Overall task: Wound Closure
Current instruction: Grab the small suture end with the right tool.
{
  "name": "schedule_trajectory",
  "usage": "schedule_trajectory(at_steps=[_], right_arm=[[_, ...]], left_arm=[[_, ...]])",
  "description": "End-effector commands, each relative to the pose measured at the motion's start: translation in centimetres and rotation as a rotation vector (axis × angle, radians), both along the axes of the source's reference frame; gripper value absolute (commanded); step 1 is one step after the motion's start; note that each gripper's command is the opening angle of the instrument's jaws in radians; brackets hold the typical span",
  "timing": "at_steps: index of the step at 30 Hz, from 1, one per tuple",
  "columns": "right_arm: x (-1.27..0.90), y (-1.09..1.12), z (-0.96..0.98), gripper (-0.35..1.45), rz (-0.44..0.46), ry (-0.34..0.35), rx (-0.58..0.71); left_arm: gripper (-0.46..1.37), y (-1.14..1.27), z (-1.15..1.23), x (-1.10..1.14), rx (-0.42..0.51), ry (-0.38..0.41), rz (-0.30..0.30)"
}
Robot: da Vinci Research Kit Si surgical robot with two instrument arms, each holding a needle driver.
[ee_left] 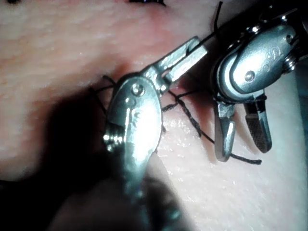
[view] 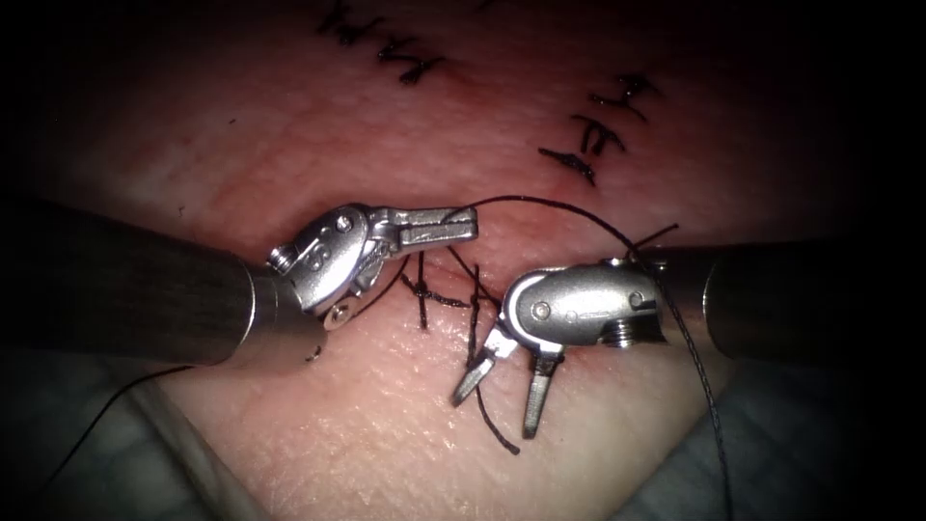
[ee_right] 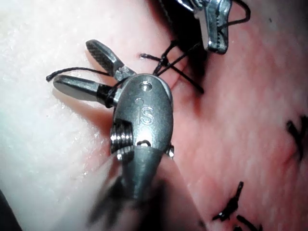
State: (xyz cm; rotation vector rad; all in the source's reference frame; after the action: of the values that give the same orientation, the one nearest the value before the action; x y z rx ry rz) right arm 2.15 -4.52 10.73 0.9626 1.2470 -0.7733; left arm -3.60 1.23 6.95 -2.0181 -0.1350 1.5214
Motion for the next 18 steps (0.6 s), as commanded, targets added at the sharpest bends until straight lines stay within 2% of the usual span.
schedule_trajectory(at_steps=[1, 4, 10, 18], right_arm=[[0.01, -0.03, 0.03, 1.00, -0.002, 0.001, -0.004], [0.03, -0.09, 0.09, 0.98, -0.006, 0.003, -0.012], [0.08, -0.11, 0.09, 0.93, 0.001, 0.006, -0.018], [0.13, -0.23, 0.18, 0.78, -0.004, 0.006, -0.045]], left_arm=[[-0.35, 0.00, 0.00, -0.01, -0.003, -0.005, 0.009], [-0.35, -0.02, -0.01, -0.02, 0.001, -0.008, 0.011], [-0.35, -0.03, -0.03, -0.03, 0.002, -0.008, 0.011], [-0.35, -0.05, -0.07, -0.03, 0.002, -0.010, 0.014]])
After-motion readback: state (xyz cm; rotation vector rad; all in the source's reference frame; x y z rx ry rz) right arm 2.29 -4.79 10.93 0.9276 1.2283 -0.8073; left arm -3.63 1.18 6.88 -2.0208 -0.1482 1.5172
